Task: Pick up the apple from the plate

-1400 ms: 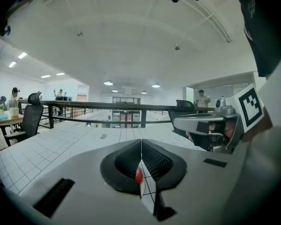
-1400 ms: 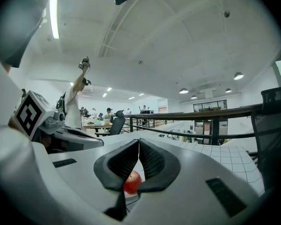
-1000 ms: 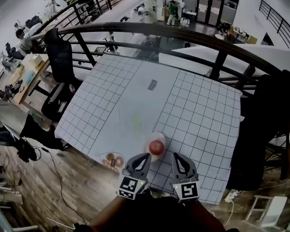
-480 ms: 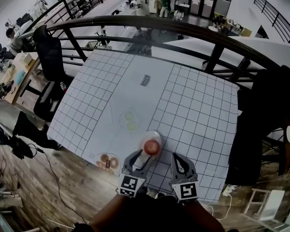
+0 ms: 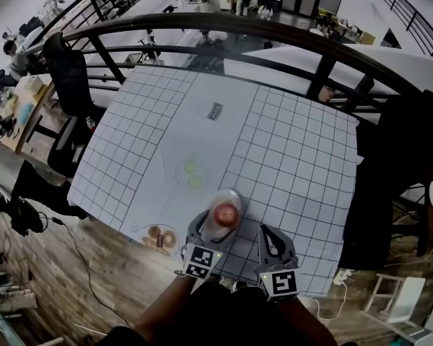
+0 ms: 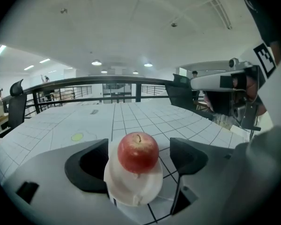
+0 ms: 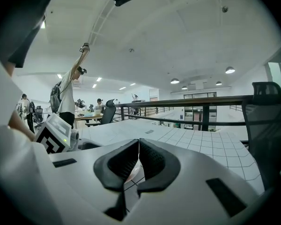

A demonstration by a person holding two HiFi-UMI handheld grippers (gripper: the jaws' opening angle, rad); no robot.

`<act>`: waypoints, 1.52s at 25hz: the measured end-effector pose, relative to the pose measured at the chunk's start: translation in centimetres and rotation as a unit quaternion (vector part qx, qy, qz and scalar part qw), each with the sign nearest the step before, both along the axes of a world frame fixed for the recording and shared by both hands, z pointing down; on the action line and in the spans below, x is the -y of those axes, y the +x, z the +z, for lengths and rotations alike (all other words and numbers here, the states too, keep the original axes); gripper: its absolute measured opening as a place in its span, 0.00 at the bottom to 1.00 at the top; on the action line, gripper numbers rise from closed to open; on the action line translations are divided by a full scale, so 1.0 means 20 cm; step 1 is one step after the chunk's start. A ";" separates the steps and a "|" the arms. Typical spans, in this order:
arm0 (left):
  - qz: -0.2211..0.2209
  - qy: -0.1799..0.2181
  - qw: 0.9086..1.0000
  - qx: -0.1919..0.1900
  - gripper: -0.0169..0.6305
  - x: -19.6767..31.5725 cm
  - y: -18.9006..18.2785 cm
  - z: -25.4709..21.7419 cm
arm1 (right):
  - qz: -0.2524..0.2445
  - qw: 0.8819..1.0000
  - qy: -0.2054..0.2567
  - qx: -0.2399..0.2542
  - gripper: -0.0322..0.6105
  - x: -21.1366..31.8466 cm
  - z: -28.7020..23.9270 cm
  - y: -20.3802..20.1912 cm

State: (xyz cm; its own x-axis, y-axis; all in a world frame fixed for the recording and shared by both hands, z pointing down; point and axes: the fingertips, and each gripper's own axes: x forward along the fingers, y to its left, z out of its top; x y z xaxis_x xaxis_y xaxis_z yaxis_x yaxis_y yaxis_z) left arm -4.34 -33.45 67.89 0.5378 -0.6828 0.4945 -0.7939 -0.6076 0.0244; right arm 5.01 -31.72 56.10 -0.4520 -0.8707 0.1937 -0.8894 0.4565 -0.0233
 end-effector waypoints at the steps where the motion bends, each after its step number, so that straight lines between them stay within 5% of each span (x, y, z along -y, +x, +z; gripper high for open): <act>1: 0.007 -0.007 1.000 0.004 0.65 0.01 0.01 0.03 | 0.001 1.000 0.000 0.000 0.09 0.00 0.00 0.00; 21: 0.045 -0.041 0.996 0.058 0.66 0.13 0.10 0.24 | 0.031 0.999 -0.010 -0.006 0.09 0.01 0.03 0.09; 38: 0.064 0.006 0.997 0.045 0.66 0.11 0.12 0.06 | 0.028 0.999 -0.010 -0.018 0.09 -0.01 0.05 0.07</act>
State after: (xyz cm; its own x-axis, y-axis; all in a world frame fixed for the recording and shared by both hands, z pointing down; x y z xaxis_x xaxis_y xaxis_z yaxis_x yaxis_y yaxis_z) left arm -1.95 -35.69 69.16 0.5751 -0.6173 0.5369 -0.7086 -0.7038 -0.0501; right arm 6.40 -31.59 57.11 -0.3950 -0.8903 0.2267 -0.9140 0.4058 0.0013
